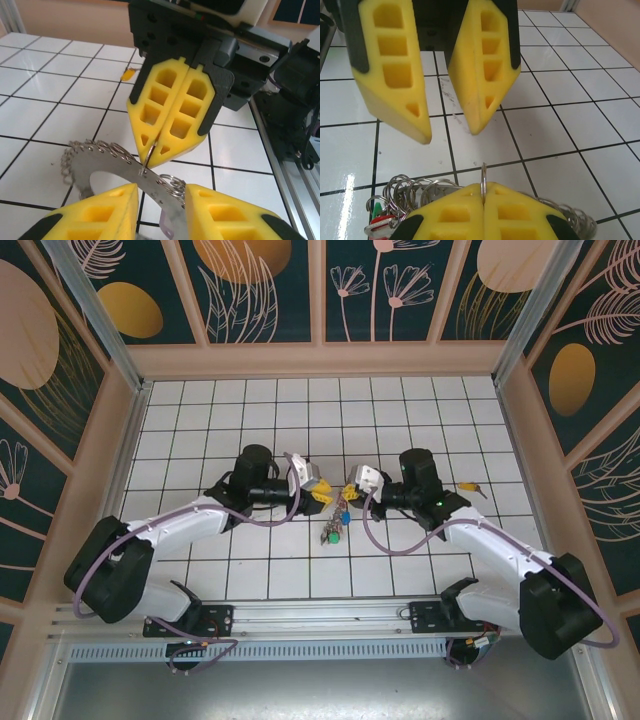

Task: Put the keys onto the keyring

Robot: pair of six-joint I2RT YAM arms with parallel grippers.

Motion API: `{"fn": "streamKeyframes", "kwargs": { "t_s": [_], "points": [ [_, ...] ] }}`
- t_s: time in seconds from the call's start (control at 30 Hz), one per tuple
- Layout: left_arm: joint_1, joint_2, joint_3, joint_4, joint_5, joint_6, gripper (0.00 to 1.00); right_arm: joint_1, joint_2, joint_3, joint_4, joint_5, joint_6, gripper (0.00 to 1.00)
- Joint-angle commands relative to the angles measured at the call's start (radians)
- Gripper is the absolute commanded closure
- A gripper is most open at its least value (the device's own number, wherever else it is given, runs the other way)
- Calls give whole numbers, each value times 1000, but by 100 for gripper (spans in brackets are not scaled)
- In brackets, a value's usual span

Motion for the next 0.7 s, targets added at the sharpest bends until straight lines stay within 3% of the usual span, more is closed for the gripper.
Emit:
{"fn": "streamKeyframes", "kwargs": {
  "t_s": [0.0, 0.5, 0.67],
  "points": [
    [-14, 27, 54, -57, 31, 84, 67, -4, 6, 45, 19, -54, -20, 100],
    [-20, 94, 107, -74, -8, 160, 64, -11, 31, 75, -15, -100, -44, 100],
    [-20, 96, 101, -47, -7, 151, 69, -12, 40, 81, -19, -109, -43, 100]
  ]
}}
